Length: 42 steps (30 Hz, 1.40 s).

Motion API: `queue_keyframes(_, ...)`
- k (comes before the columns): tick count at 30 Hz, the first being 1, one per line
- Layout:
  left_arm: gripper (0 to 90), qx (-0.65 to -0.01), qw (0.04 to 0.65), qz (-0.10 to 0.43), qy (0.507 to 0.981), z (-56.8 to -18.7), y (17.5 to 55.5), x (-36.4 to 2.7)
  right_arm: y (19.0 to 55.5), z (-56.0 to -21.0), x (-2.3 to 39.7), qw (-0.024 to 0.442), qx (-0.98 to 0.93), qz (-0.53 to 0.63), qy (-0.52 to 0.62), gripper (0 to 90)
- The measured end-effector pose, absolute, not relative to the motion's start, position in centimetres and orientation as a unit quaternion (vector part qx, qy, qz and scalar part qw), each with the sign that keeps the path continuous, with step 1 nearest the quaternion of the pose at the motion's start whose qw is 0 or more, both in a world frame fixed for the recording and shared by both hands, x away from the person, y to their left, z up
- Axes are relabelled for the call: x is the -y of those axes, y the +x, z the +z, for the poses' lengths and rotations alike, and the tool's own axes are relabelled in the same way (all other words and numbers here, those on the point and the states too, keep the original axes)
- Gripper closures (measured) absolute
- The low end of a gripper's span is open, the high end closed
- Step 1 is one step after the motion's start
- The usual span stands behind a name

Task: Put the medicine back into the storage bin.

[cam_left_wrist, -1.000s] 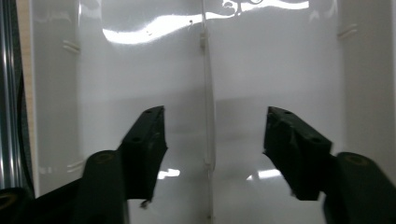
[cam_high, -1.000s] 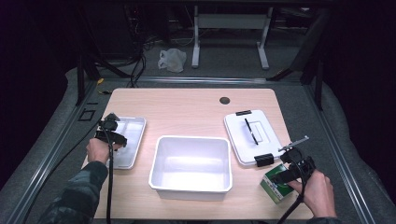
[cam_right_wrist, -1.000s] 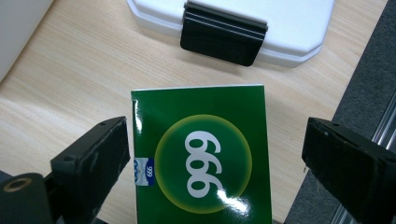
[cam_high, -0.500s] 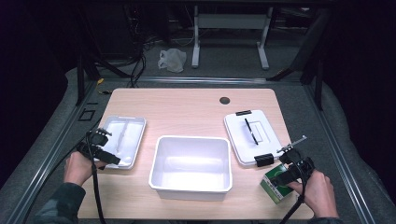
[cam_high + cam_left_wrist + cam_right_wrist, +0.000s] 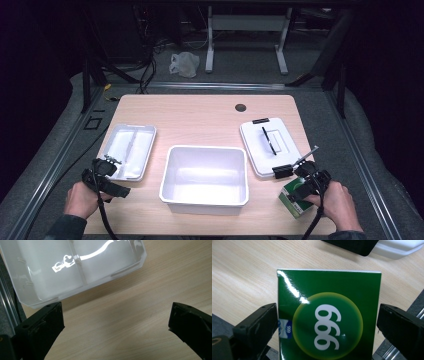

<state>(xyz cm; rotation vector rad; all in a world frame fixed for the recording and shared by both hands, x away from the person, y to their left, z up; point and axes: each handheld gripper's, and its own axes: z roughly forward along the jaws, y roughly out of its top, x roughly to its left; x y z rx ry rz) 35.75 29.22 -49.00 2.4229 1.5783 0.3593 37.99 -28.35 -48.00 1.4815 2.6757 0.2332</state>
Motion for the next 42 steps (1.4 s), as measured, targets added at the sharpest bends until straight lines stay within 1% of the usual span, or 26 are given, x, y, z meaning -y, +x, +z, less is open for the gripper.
queue_keyframes(6,0.0,-0.522,0.121,0.143,0.832,-49.3,36.0,-28.8,38.2,-48.6,28.0,0.027,-0.877,0.061,0.476,3.6)
queue_keyframes(8,0.0,-0.521,0.122,0.145,0.833,-49.5,36.2,-28.7,38.3,-48.9,27.8,0.025,-0.88,0.049,0.472,10.2)
queue_keyframes(9,0.0,-0.521,0.123,0.14,0.833,-49.6,36.3,-28.7,38.3,-49.0,27.8,0.029,-0.88,0.045,0.472,11.9)
queue_keyframes(18,0.0,-0.523,0.117,0.137,0.833,-49.9,36.6,-29.6,38.3,-49.4,27.9,0.026,-0.877,0.045,0.478,13.4)
queue_keyframes(24,0.0,-0.516,0.119,0.139,0.837,-49.8,36.5,-29.5,38.3,-49.2,28.0,0.025,-0.864,0.047,0.501,16.4)
queue_keyframes(29,0.0,-0.509,0.119,0.147,0.84,-49.7,36.5,-29.3,37.8,-48.7,27.8,0.016,-0.868,0.056,0.494,17.2)
queue_keyframes(30,0.0,-0.506,0.118,0.148,0.841,-49.7,36.5,-29.3,37.6,-48.3,27.7,0.027,-0.869,0.06,0.49,17.2)
queue_keyframes(35,0.0,-0.508,0.12,0.147,0.84,-49.6,36.4,-29.4,37.5,-47.4,27.7,0.031,-0.869,0.071,0.488,17.3)
queue_keyframes(41,0.0,-0.51,0.123,0.148,0.839,-49.5,36.3,-29.5,37.3,-46.1,27.5,0.045,-0.87,0.085,0.483,17.3)
queue_keyframes(42,0.0,-0.509,0.123,0.15,0.839,-49.4,36.2,-29.5,37.2,-45.4,27.4,0.052,-0.871,0.089,0.481,17.3)
